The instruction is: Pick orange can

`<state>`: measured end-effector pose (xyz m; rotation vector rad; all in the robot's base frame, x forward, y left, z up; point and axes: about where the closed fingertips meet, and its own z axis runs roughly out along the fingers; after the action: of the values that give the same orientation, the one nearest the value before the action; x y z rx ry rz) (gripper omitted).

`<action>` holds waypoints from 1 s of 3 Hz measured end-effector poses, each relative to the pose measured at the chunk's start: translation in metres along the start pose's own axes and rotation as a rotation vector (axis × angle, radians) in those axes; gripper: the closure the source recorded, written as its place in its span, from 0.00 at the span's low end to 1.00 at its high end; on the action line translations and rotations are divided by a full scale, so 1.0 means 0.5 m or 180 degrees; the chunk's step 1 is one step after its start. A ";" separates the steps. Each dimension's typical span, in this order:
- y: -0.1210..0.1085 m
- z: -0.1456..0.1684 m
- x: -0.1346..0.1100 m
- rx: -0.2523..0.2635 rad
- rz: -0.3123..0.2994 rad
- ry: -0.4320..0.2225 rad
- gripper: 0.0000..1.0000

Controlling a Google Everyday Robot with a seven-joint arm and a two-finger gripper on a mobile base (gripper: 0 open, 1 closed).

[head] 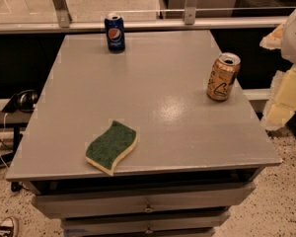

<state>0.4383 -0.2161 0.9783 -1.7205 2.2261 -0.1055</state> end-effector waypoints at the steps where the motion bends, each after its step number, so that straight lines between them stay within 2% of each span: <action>1: 0.000 0.000 0.000 0.0001 0.0000 -0.0001 0.00; 2: -0.034 0.008 0.016 0.0141 0.0073 -0.0124 0.00; 3: -0.099 0.022 0.048 0.0428 0.0137 -0.0301 0.00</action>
Offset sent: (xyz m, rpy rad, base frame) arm 0.0441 -0.0353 -0.0074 0.0976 -0.1244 -0.0605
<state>0.4823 -0.2506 0.9756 -1.5736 2.1352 -0.1568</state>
